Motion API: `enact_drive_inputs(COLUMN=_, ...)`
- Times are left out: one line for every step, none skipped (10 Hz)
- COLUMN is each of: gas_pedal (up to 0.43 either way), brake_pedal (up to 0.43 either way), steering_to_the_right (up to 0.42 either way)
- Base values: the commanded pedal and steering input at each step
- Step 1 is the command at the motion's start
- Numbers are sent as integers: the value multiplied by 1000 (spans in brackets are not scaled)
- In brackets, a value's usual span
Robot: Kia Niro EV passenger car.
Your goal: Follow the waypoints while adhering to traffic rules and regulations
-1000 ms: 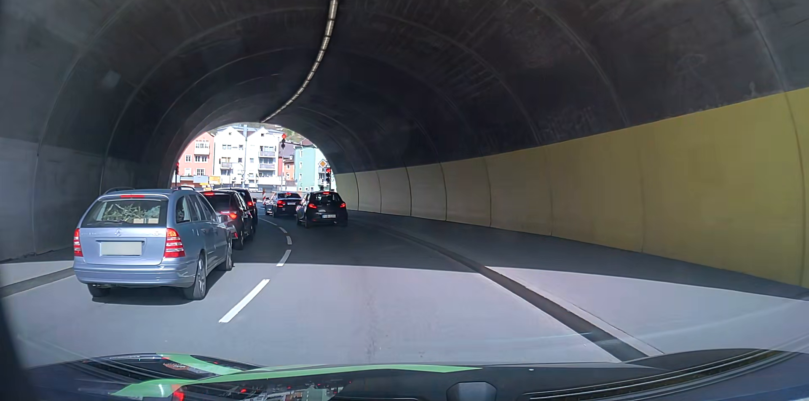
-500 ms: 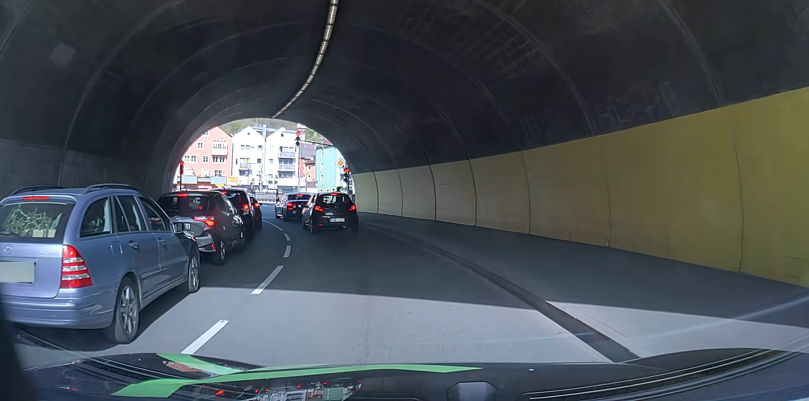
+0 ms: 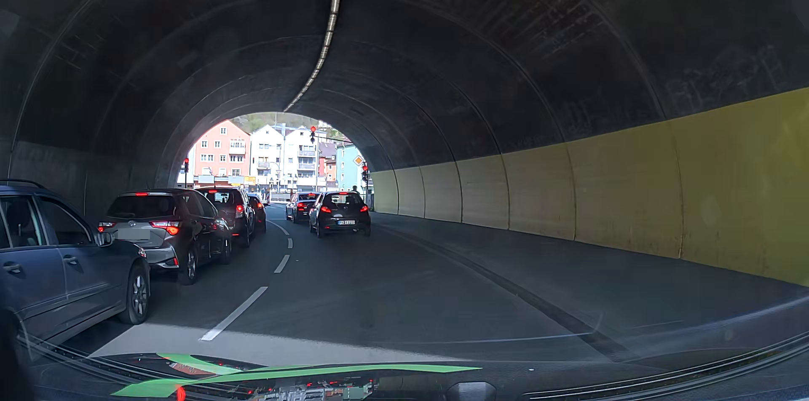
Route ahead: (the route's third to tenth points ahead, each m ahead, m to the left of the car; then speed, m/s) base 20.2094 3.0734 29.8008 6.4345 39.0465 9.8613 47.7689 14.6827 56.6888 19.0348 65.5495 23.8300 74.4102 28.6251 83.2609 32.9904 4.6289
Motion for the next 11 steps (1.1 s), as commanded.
enact_drive_inputs(gas_pedal=0, brake_pedal=159, steering_to_the_right=-97)
enact_drive_inputs(gas_pedal=0, brake_pedal=152, steering_to_the_right=-99)
enact_drive_inputs(gas_pedal=0, brake_pedal=152, steering_to_the_right=-100)
enact_drive_inputs(gas_pedal=0, brake_pedal=152, steering_to_the_right=-100)
enact_drive_inputs(gas_pedal=0, brake_pedal=152, steering_to_the_right=-100)
enact_drive_inputs(gas_pedal=0, brake_pedal=140, steering_to_the_right=-100)
enact_drive_inputs(gas_pedal=0, brake_pedal=134, steering_to_the_right=-100)
enact_drive_inputs(gas_pedal=0, brake_pedal=134, steering_to_the_right=-100)
enact_drive_inputs(gas_pedal=0, brake_pedal=134, steering_to_the_right=-100)
enact_drive_inputs(gas_pedal=0, brake_pedal=134, steering_to_the_right=-100)
enact_drive_inputs(gas_pedal=0, brake_pedal=134, steering_to_the_right=-100)
